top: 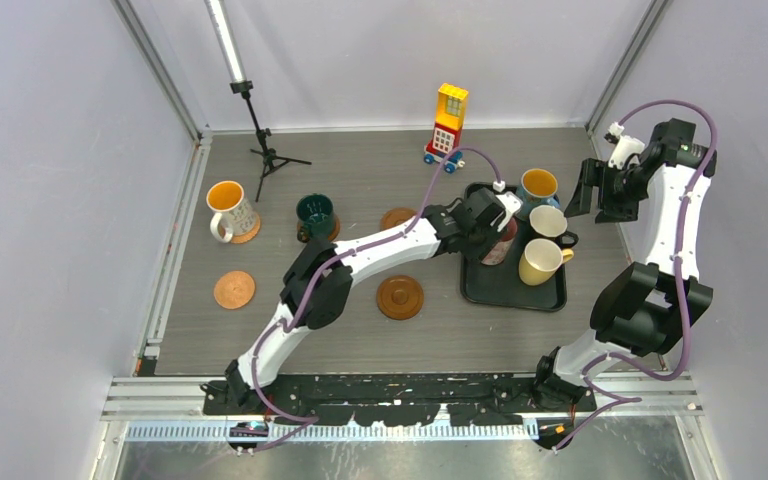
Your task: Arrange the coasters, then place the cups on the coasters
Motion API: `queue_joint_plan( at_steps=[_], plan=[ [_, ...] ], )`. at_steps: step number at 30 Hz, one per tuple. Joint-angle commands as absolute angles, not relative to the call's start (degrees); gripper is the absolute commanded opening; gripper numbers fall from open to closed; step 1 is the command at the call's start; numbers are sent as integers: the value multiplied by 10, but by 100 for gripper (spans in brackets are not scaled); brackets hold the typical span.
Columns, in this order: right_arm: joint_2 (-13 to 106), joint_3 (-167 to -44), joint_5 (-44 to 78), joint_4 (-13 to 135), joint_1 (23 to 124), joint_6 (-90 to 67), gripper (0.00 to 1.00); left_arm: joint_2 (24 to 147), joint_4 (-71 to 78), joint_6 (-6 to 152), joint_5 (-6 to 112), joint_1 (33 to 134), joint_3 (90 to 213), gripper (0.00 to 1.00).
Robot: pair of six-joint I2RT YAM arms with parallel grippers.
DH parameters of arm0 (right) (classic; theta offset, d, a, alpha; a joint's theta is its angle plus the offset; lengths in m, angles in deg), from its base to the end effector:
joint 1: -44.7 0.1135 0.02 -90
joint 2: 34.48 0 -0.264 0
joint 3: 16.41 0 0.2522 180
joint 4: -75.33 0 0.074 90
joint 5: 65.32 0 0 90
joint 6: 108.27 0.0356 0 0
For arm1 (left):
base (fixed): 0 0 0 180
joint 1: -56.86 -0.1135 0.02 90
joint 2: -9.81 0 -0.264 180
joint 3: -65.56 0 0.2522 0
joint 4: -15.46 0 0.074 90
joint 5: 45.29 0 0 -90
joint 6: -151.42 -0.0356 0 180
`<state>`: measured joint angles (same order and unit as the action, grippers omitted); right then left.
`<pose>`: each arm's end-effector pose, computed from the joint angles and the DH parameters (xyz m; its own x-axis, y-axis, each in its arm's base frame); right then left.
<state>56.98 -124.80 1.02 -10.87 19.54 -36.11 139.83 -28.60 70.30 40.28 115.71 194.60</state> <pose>0.2828 -0.1170 0.3512 -0.8857 0.1060 -0.4519 -0.0110 0.9685 0.2488 0.2710 -0.4430 0.2339 -0.4890 0.5115 -0.7066 0.7586 0.6492 -0.0551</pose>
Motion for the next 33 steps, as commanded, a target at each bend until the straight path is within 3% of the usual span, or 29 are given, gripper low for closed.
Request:
queue_joint_plan(
  at_steps=[1, 5, 8, 18, 24, 33],
  plan=[
    [559, -1256, 1, -107, 190, -368, 75, 1416, -307, 705, 403, 1155, 1978, 43],
    [560, -1256, -1, -107, 188, -367, 75, 1424, -309, 702, 396, 1155, 1980, 49],
    [559, -1255, -1, -108, 188, -368, 75, 1429, -302, 699, 390, 1155, 1984, 44],
    [556, -1256, -3, -112, 187, -367, 75, 1427, -280, 682, 384, 1151, 2034, 0],
    [556, -1256, -11, -111, 187, -366, 75, 1351, -204, 673, 397, 1140, 1976, 0],
    [560, -1251, -31, -108, 187, -362, 75, 1165, 43, 645, 422, 1103, 1723, 0]
  ],
)
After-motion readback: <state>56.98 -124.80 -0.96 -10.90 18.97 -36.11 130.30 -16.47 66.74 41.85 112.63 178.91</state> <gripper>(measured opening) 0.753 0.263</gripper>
